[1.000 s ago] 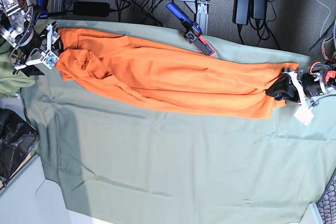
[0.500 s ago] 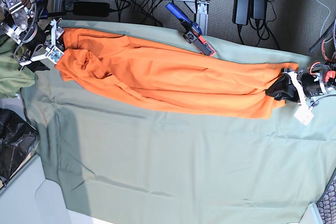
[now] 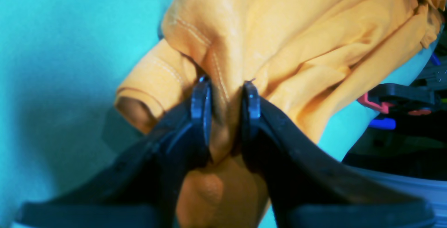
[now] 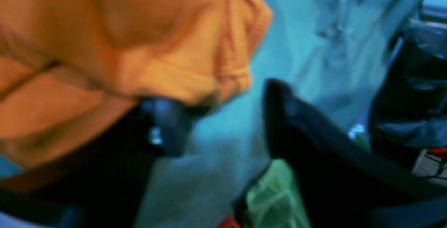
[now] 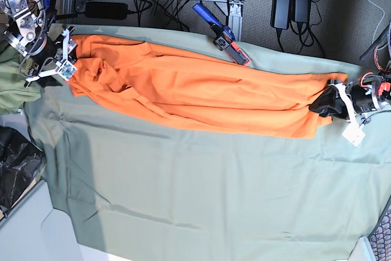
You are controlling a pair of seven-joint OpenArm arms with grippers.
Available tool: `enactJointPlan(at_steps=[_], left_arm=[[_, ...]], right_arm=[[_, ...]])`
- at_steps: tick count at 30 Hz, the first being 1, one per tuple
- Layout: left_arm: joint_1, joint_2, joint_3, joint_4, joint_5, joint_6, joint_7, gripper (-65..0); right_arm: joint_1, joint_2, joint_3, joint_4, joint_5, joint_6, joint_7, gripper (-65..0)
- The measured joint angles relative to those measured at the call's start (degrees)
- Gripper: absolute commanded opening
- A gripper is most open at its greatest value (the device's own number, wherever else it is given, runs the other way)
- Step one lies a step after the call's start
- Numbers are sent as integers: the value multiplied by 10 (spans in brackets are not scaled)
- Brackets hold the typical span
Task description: Fold the T-shirt properly
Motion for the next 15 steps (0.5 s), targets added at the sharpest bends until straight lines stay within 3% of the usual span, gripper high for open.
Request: enactJointPlan(at_steps=[4,15], left_arm=[[0,0,0,0,0,0,0,-474],[0,0,0,0,0,0,0,-473]], right_arm=[[-1,-2,-1,6,-1,0,0,-508],[38,1,-2,12,-17,0,-3,-539]])
